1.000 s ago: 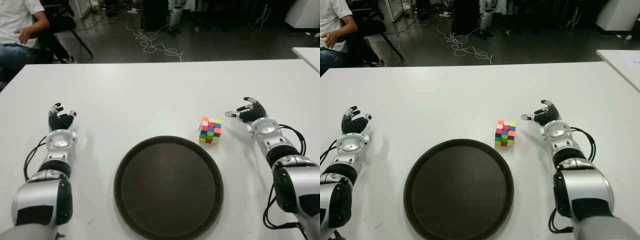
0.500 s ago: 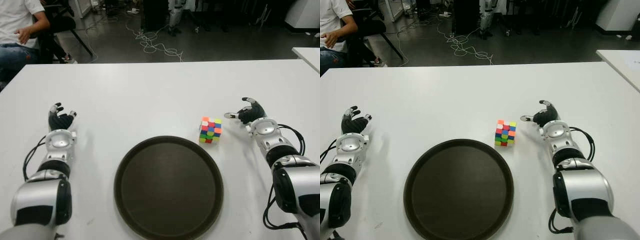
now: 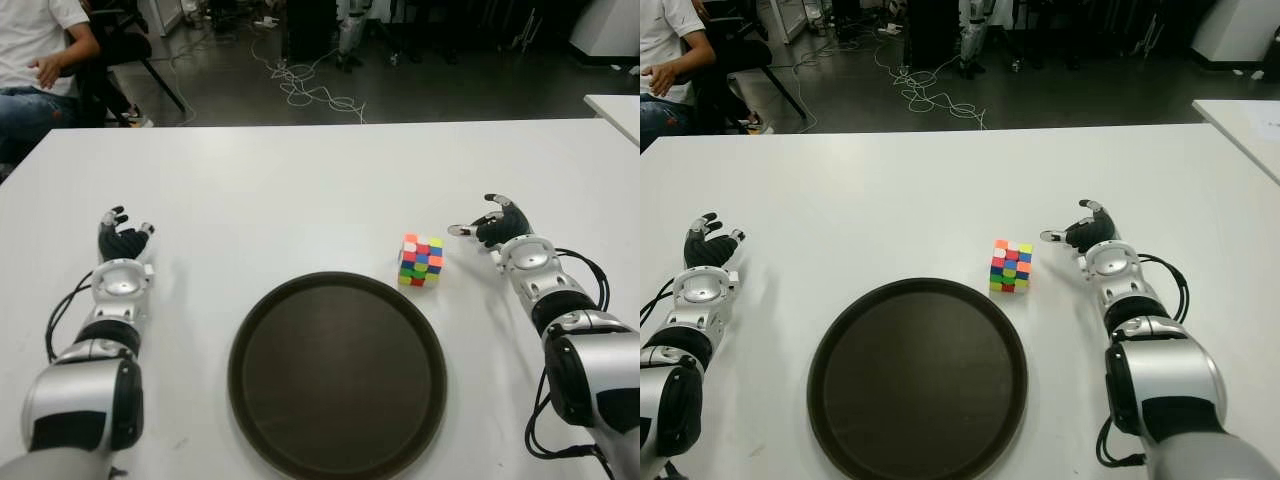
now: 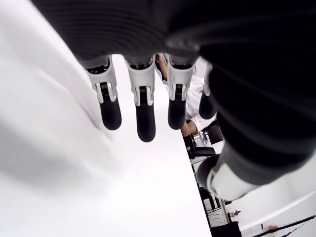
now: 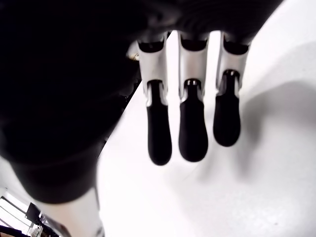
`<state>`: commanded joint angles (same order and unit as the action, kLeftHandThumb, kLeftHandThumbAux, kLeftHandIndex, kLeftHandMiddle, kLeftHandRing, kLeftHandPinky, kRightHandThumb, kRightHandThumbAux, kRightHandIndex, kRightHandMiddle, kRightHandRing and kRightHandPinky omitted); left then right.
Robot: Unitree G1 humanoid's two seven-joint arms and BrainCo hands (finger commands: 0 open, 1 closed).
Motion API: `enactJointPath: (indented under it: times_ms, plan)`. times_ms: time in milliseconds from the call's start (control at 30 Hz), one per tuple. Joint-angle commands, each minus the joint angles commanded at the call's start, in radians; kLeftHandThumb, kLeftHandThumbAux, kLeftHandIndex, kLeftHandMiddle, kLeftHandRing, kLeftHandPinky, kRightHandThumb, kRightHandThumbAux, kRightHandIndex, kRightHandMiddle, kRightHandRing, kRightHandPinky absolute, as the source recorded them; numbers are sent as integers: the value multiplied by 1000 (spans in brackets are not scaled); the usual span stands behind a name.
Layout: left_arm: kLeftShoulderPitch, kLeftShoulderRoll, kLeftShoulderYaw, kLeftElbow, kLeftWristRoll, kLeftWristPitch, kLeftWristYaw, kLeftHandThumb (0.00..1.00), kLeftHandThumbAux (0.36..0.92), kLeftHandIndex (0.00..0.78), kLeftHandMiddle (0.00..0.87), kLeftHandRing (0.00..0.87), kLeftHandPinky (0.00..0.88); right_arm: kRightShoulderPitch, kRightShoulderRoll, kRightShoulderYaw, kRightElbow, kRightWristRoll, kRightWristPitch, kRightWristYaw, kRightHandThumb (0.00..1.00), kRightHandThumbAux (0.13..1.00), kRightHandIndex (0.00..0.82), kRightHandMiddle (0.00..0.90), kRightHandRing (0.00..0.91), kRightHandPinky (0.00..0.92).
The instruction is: Pick up the Rubik's Cube and put it in the plate
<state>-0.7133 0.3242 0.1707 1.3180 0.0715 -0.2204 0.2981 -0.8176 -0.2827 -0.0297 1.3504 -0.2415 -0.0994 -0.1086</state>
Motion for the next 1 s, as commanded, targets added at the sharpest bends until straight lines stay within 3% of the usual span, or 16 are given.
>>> enactJointPath:
  times_ms: [400, 867, 1000]
  plan:
    - [-2, 0, -2, 0, 1, 4, -4, 109, 741, 118, 151, 167, 172, 0, 4, -13, -1, 12, 2, -7, 0, 816, 78, 140, 156, 134]
    - [-2, 1, -2, 0, 1, 2, -8, 95, 733, 106, 144, 156, 151, -2, 7, -21, 0, 15, 4, -5, 7, 820, 103, 158, 177, 160]
    - [-2, 2, -2, 0, 1, 2, -11, 110, 749, 101, 141, 153, 155, -3, 8, -23, 0, 16, 5, -8, 21, 820, 132, 203, 236, 220]
